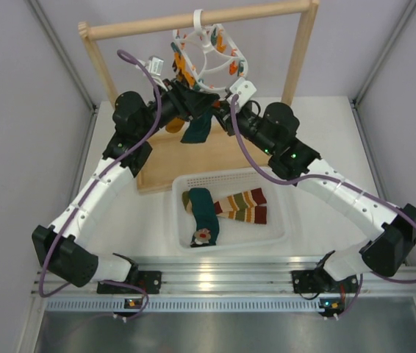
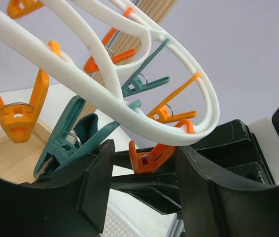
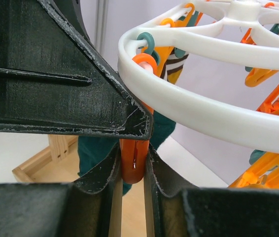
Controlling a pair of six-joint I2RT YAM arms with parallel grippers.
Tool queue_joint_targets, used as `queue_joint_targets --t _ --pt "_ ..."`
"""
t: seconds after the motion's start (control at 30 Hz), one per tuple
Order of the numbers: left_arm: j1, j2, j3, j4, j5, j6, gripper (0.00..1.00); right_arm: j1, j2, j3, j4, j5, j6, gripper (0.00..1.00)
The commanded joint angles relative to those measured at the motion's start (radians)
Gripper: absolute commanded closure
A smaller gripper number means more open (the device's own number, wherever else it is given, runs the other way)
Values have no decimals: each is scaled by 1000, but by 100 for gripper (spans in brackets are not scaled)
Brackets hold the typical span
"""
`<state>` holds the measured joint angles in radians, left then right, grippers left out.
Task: Clip the socks to the hanger
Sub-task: Open the clamp at the hanger.
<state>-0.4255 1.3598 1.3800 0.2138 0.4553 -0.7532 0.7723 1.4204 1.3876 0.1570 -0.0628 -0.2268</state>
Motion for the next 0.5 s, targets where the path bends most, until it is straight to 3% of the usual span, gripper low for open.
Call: queue_joint_targets --t 0.0,0.33,0.43,0.47 --pt "-2 5 39 42 -102 -11 44 45 -20 18 30 55 -51 100" --pt "-4 -7 25 79 -145 -12 48 50 -26 5 21 44 -62 100" --pt "-4 -5 25 102 -145 -15 58 50 -29 2 21 35 -60 100" --pt "-4 -5 22 107 -150 -14 66 50 -29 4 19 34 -60 100"
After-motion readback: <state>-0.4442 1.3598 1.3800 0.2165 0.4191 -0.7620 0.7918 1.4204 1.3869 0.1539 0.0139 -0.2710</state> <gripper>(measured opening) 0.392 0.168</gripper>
